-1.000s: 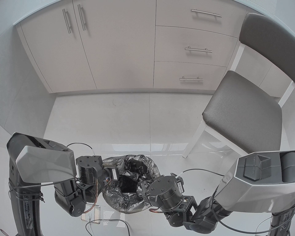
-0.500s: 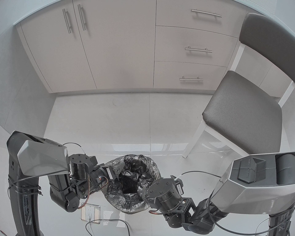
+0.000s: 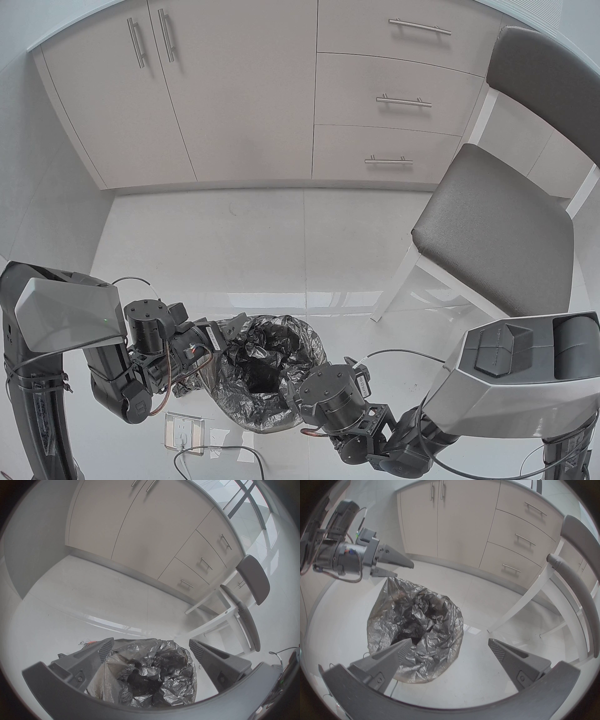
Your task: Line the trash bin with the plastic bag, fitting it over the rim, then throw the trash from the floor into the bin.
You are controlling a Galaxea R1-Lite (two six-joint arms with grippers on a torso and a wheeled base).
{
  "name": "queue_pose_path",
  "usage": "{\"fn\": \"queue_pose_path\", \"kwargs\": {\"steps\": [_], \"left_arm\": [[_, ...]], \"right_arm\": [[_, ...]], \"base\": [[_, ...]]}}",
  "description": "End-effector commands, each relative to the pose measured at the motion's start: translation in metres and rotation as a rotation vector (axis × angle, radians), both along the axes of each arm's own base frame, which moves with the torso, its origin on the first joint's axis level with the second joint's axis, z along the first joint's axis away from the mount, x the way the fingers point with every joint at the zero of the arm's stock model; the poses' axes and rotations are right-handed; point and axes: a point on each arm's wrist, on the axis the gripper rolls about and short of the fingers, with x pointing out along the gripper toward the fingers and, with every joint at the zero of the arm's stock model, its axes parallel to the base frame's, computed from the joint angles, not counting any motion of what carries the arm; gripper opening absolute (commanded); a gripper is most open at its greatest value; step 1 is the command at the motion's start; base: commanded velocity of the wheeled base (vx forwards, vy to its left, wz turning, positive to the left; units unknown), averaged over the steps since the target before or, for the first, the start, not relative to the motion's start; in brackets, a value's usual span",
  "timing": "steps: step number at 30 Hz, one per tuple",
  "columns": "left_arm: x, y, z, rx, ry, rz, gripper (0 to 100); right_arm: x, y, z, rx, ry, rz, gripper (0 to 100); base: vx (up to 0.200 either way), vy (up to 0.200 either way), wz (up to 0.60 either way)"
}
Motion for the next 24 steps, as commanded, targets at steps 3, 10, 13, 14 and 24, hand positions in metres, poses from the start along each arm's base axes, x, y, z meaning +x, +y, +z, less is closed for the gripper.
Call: {"fn": "queue_pose_path", "kwargs": {"steps": [3, 10, 13, 14, 24], "left_arm": [[0.0, -0.002, 0.003, -0.006, -0.007, -0.006, 100], [-0.004, -0.006, 0.002, -0.006, 0.0, -0.021, 100], [-0.004, -0.008, 0.003, -0.007, -0.004, -0.025, 100], [-0.004, -0.008, 0.003, -0.007, -0.004, -0.025, 100], [-0.004, -0.006, 0.014, -0.026, -0.031, -0.019, 100]], "right_arm": [[0.0, 0.006, -0.001, 0.044, -0.027, 0.03, 100], [0.017, 0.029, 0.001, 0.073, -0.077, 0.055, 100], [0.028, 0.044, 0.0, 0.069, -0.115, 0.065, 100], [0.028, 0.044, 0.0, 0.069, -0.115, 0.065, 100], [0.045, 0.077, -0.011, 0.067, -0.184, 0.088, 100]], "base": [[0.0, 0.0, 0.0], [0.0, 0.0, 0.0], [0.0, 0.0, 0.0], [0.0, 0.0, 0.0], [0.0, 0.0, 0.0]]}}
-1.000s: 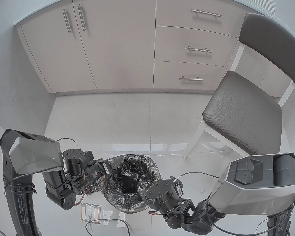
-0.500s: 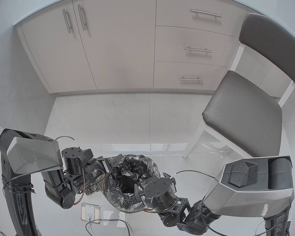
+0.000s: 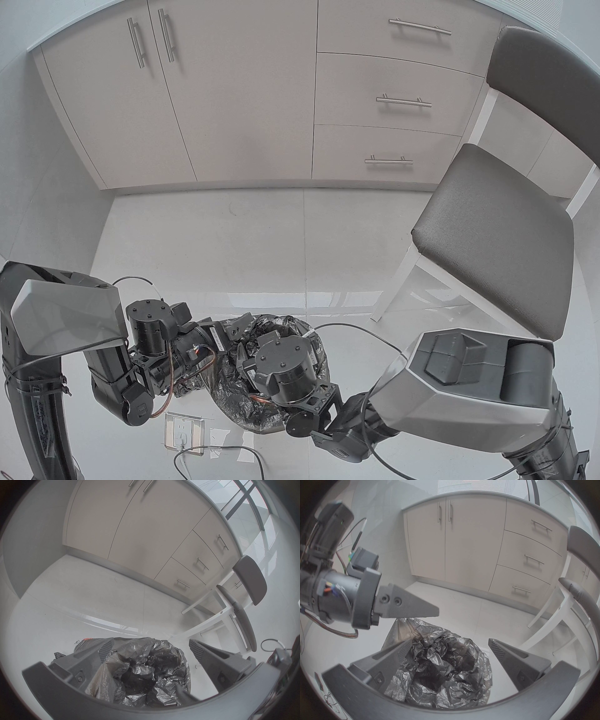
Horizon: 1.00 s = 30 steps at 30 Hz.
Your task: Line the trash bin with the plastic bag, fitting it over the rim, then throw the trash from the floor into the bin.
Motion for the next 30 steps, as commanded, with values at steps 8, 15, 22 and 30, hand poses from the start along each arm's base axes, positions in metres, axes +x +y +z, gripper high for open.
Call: {"fn": "queue_pose_path", "kwargs": {"steps": [8, 15, 22, 30], "left_arm": [[-0.001, 0.002, 0.016, -0.021, -0.046, 0.006, 100], [-0.001, 0.002, 0.015, -0.019, -0.042, 0.006, 100], [-0.001, 0.002, 0.012, -0.016, -0.031, 0.003, 100], [-0.001, 0.002, 0.012, -0.016, -0.031, 0.003, 100]], "right_arm": [[0.011, 0.017, -0.032, -0.02, -0.008, -0.004, 100], [0.018, 0.025, -0.028, -0.001, -0.046, -0.03, 100], [0.032, 0.039, -0.028, 0.064, -0.091, -0.09, 100], [0.044, 0.042, -0.032, 0.091, -0.112, -0.121, 100]], "base": [[0.0, 0.0, 0.0], [0.0, 0.0, 0.0], [0.0, 0.0, 0.0], [0.0, 0.0, 0.0]]}}
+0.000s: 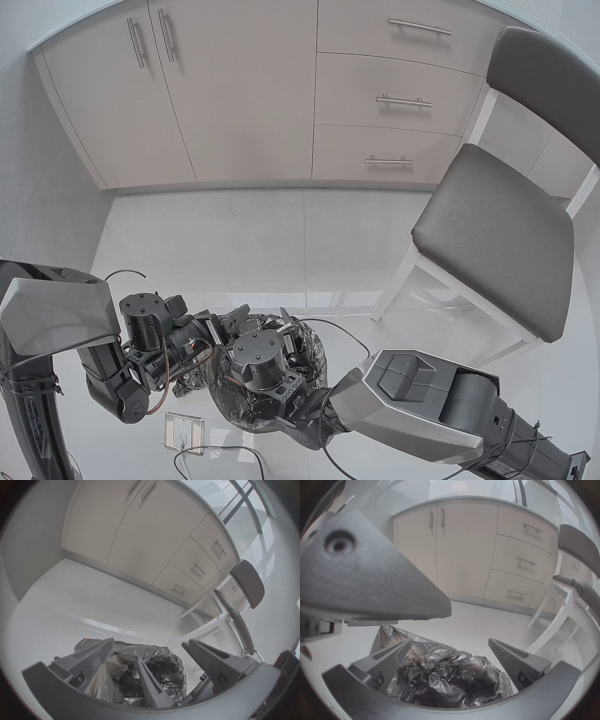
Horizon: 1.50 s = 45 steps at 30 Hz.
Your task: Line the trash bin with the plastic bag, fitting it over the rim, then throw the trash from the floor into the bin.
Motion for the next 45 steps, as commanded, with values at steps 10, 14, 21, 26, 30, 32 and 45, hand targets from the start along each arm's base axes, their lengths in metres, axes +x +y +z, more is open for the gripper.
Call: {"fn": "queue_pose_path", "kwargs": {"steps": [10, 14, 21, 26, 30, 32, 45], "left_arm": [[0.0, -0.001, -0.002, 0.001, 0.004, 0.0, 100], [0.0, -0.001, -0.002, 0.001, 0.004, -0.002, 100], [0.0, -0.001, -0.001, 0.001, 0.004, -0.003, 100], [-0.002, -0.002, -0.001, 0.002, 0.005, -0.006, 100], [-0.002, -0.002, -0.001, 0.002, 0.005, -0.006, 100], [-0.001, -0.002, -0.001, 0.0, 0.005, -0.006, 100], [-0.002, -0.001, 0.01, -0.058, -0.004, 0.005, 100]], "right_arm": [[0.024, 0.003, -0.008, 0.047, -0.036, -0.069, 100], [0.023, 0.004, -0.01, 0.049, -0.037, -0.067, 100], [0.026, 0.005, -0.012, 0.055, -0.042, -0.07, 100], [0.033, 0.008, -0.013, 0.072, -0.056, -0.078, 100], [0.032, 0.009, -0.015, 0.069, -0.055, -0.075, 100], [0.031, 0.01, -0.017, 0.066, -0.053, -0.073, 100], [0.028, 0.012, -0.039, 0.042, -0.035, -0.066, 100]], "base": [[0.0, 0.0, 0.0], [0.0, 0.0, 0.0], [0.0, 0.0, 0.0], [0.0, 0.0, 0.0], [0.0, 0.0, 0.0], [0.0, 0.0, 0.0], [0.0, 0.0, 0.0]]}}
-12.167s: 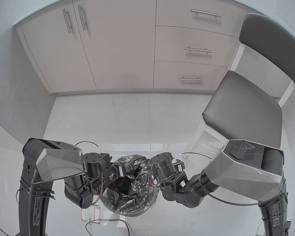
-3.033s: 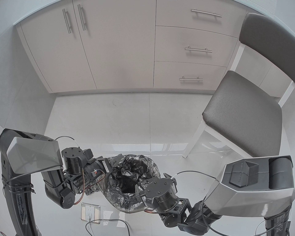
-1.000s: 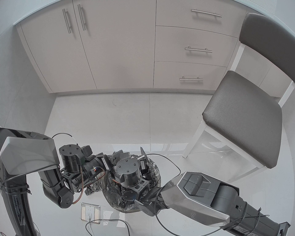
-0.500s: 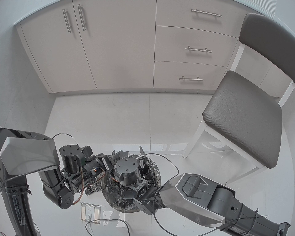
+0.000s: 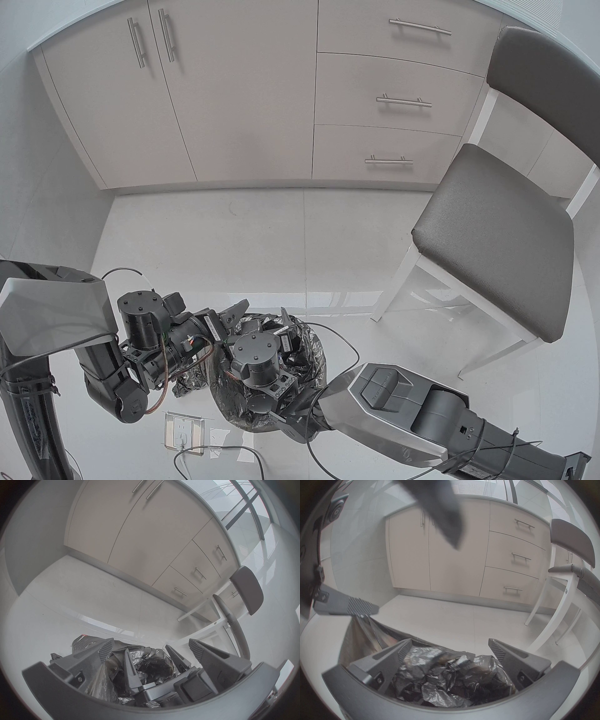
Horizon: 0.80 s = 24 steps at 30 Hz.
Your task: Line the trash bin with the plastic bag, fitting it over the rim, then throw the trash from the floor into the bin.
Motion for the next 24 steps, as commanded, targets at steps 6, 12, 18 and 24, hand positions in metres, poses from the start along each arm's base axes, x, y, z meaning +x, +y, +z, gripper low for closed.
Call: {"fn": "queue_pose_path", "kwargs": {"steps": [6, 12, 18, 24], "left_arm": [[0.001, 0.001, 0.004, -0.008, -0.012, 0.005, 100], [0.001, 0.001, 0.006, -0.035, -0.008, 0.01, 100], [0.001, 0.001, 0.01, -0.042, -0.019, 0.012, 100], [0.004, 0.001, 0.008, -0.042, -0.02, 0.018, 100]], "right_arm": [[-0.001, 0.0, -0.017, -0.021, 0.015, 0.0, 100], [-0.001, -0.001, -0.018, -0.022, 0.017, 0.0, 100], [-0.001, 0.0, -0.018, -0.02, 0.017, 0.001, 100], [-0.015, 0.005, -0.007, -0.017, 0.015, 0.015, 100]], "base": [[0.0, 0.0, 0.0], [0.0, 0.0, 0.0], [0.0, 0.0, 0.0], [0.0, 0.0, 0.0]]}}
